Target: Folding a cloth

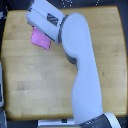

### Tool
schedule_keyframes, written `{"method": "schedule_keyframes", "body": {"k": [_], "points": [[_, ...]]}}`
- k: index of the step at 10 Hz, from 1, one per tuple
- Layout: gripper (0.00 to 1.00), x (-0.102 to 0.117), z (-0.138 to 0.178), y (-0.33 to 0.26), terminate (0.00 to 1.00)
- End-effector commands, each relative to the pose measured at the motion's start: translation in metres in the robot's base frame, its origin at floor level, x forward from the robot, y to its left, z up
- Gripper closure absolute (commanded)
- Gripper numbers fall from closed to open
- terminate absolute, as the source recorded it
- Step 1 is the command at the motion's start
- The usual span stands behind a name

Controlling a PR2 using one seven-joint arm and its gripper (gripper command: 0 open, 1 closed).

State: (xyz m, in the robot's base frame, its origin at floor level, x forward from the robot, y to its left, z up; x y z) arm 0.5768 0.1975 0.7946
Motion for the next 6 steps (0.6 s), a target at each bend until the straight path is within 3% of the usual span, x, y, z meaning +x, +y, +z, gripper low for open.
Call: {"method": "schedule_keyframes", "body": {"k": [1, 3, 6], "points": [[0.0, -0.003, 0.093, -0.026, 0.0], [0.0, 0.018, 0.127, -0.043, 0.0], [0.0, 0.023, 0.156, -0.07, 0.0]]}}
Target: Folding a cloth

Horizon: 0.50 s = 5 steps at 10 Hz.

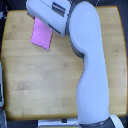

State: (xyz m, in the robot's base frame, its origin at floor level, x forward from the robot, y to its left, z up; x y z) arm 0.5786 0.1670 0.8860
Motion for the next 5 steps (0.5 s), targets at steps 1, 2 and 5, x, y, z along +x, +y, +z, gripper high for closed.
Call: {"method": "schedule_keyframes", "body": {"k": [1, 2, 5], "points": [[0.0, 0.021, 0.07, -0.058, 0.0], [0.0, 0.02, 0.069, -0.068, 0.0], [0.0, -0.003, 0.059, -0.148, 0.0]]}}
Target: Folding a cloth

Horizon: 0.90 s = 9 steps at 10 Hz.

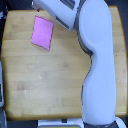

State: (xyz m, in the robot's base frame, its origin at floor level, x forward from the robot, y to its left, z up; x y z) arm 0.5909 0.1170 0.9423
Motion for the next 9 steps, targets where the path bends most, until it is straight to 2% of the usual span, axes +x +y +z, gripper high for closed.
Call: {"method": "schedule_keyframes", "body": {"k": [1, 3, 5, 7, 9], "points": [[0.0, -0.022, 0.001, -0.114, 0.0], [0.0, -0.051, -0.008, -0.191, 0.0], [0.0, -0.068, -0.014, -0.233, 0.0], [0.0, -0.084, -0.027, -0.274, 0.0], [0.0, -0.086, -0.031, -0.292, 0.0]]}}
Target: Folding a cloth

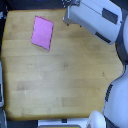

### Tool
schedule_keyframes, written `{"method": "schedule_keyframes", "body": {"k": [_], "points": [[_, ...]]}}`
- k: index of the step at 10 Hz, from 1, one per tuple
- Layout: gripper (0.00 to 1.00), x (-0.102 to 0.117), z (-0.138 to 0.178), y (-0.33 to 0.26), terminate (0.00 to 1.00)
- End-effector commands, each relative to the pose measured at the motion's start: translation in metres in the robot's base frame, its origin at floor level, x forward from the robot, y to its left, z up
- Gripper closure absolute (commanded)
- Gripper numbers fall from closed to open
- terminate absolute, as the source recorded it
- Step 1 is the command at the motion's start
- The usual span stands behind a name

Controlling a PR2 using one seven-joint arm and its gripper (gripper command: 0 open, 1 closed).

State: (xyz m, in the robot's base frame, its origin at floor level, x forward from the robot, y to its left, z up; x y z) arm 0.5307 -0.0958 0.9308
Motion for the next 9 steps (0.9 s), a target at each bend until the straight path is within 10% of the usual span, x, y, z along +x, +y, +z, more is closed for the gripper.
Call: {"method": "schedule_keyframes", "body": {"k": [1, 8, 9], "points": [[0.0, -0.029, -0.019, -0.092, 0.0], [0.0, -0.039, -0.016, -0.159, 0.0], [0.0, -0.038, -0.017, -0.165, 1.0]]}}
